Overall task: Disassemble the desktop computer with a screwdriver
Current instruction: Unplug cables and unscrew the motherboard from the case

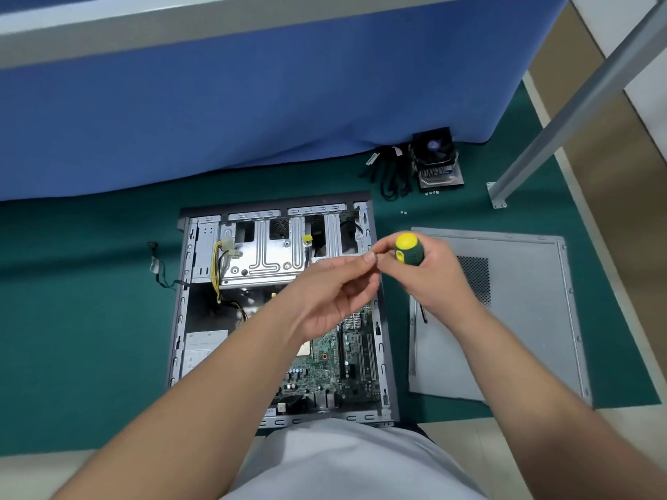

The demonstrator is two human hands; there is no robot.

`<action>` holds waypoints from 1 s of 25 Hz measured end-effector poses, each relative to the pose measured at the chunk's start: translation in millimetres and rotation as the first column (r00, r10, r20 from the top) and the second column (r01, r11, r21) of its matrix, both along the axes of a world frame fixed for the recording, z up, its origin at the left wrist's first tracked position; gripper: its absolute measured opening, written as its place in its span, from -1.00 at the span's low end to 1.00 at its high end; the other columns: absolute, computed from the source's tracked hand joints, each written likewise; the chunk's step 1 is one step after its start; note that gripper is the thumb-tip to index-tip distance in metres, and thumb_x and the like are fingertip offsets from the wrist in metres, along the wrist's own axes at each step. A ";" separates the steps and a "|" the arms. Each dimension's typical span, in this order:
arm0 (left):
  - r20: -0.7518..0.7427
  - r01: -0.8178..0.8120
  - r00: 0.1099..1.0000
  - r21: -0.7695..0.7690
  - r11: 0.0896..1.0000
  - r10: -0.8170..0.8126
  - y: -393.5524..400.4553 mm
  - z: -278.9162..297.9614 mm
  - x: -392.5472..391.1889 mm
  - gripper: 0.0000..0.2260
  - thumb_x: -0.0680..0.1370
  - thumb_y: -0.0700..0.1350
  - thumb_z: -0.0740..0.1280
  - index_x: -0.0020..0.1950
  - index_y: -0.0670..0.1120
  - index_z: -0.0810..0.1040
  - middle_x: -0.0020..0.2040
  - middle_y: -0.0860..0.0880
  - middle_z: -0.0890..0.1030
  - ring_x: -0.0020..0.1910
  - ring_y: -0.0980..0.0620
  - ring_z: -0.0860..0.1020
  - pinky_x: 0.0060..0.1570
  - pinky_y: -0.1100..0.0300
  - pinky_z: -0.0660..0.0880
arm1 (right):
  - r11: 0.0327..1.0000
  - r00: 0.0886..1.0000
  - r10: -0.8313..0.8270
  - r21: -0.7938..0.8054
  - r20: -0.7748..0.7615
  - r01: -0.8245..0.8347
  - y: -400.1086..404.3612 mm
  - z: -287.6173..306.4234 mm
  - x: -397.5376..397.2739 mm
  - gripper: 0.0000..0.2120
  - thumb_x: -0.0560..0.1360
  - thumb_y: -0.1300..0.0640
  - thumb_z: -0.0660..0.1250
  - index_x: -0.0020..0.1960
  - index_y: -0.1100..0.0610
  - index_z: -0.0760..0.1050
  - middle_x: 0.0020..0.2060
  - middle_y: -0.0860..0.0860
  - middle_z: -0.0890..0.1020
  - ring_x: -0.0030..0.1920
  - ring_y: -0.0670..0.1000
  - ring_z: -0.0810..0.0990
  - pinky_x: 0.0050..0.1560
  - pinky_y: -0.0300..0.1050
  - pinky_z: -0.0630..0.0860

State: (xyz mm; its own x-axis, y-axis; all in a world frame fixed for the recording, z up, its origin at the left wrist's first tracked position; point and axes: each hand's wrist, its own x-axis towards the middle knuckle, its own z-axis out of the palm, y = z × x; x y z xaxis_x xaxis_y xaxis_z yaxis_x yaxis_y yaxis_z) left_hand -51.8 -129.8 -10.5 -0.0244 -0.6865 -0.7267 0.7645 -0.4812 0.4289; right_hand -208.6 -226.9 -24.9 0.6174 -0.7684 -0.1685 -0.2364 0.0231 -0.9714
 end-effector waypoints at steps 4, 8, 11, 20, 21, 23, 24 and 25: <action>-0.020 -0.005 1.000 0.023 1.000 0.005 -10.8 -6.4 -1.2 -0.65 0.50 -0.17 0.51 0.26 -0.26 0.65 -0.10 -0.11 0.66 -0.16 0.08 0.64 -0.11 0.26 0.65 | 0.998 0.999 0.048 -0.046 -0.026 -0.049 -7.9 -7.5 -6.6 -0.91 0.49 0.13 0.52 -0.04 -0.03 0.69 -0.14 -0.08 0.73 -0.08 -0.04 0.70 -0.02 -0.17 0.63; -0.027 -0.029 0.999 0.066 0.997 0.031 -23.0 -12.0 -1.4 -0.52 0.44 -0.12 0.57 0.30 -0.28 0.62 -0.09 -0.12 0.66 -0.18 0.05 0.64 -0.17 0.24 0.65 | 0.994 0.994 -0.010 -0.111 -0.113 -0.003 -16.1 -16.8 -2.4 -0.94 0.48 0.02 0.51 -0.10 -0.08 0.64 -0.21 -0.09 0.69 -0.16 -0.01 0.65 -0.11 -0.09 0.58; 0.064 -0.043 0.997 0.095 0.995 0.037 -34.8 -18.4 -3.4 -0.61 0.50 -0.07 0.53 0.22 -0.28 0.64 -0.11 -0.14 0.69 -0.21 0.02 0.65 -0.17 0.21 0.65 | 0.978 0.986 -0.055 -0.207 -0.160 0.021 -20.4 -25.9 3.6 -0.93 0.49 0.04 0.48 -0.14 -0.08 0.61 -0.24 -0.11 0.67 -0.20 -0.04 0.63 -0.19 -0.16 0.53; 0.948 0.385 -0.214 0.303 0.872 -0.235 -73.9 -56.4 63.2 -0.60 0.63 0.06 0.32 0.48 0.07 0.46 0.53 0.01 0.38 0.51 -0.05 0.29 0.53 -0.06 0.21 | 0.934 0.830 -0.319 -0.002 -0.458 0.358 -115.8 -89.7 8.6 -0.90 0.40 0.13 0.38 -0.12 0.13 0.62 -0.25 0.08 0.70 -0.40 -0.07 0.65 -0.20 -0.15 0.54; 0.893 0.388 -0.325 0.426 0.817 -0.311 -74.6 -65.5 73.7 -0.48 0.63 0.15 0.27 0.59 0.12 0.29 0.65 0.00 0.17 0.62 -0.08 0.09 0.60 -0.09 0.03 | 0.930 0.800 -0.315 0.002 -0.510 0.368 -131.0 -100.6 12.2 -0.90 0.40 0.15 0.38 -0.11 0.14 0.62 -0.25 0.08 0.71 -0.36 -0.01 0.69 -0.15 -0.09 0.57; 0.800 0.382 -0.437 0.579 0.720 -0.411 -73.4 -82.3 87.5 -0.33 0.61 0.34 0.13 0.65 0.26 -0.06 0.69 0.09 -0.13 0.66 -0.04 -0.16 0.60 -0.12 -0.23 | 0.932 0.750 -0.281 0.017 -0.599 0.363 -157.6 -122.2 20.2 -0.90 0.40 0.15 0.39 -0.10 0.16 0.60 -0.28 0.06 0.70 -0.26 0.08 0.73 -0.13 0.04 0.68; 0.786 0.388 -0.456 0.597 0.702 -0.417 -71.5 -89.0 90.7 -0.31 0.59 0.40 0.06 0.63 0.31 -0.18 0.68 0.13 -0.21 0.65 -0.02 -0.22 0.58 -0.11 -0.30 | 0.935 0.731 -0.262 0.021 -0.630 0.354 -168.9 -131.7 24.3 -0.90 0.40 0.16 0.39 -0.10 0.16 0.59 -0.25 0.07 0.70 -0.24 0.10 0.73 -0.12 0.10 0.70; 0.785 0.392 -0.466 0.597 0.701 -0.408 -70.1 -95.0 92.9 -0.31 0.57 0.44 0.01 0.60 0.35 -0.26 0.66 0.16 -0.27 0.64 -0.01 -0.26 0.56 -0.11 -0.34 | 0.941 0.709 -0.244 0.016 -0.661 0.339 -178.9 -141.0 28.7 -0.88 0.40 0.16 0.39 -0.07 0.14 0.59 -0.20 0.11 0.71 -0.21 0.12 0.73 -0.10 0.12 0.71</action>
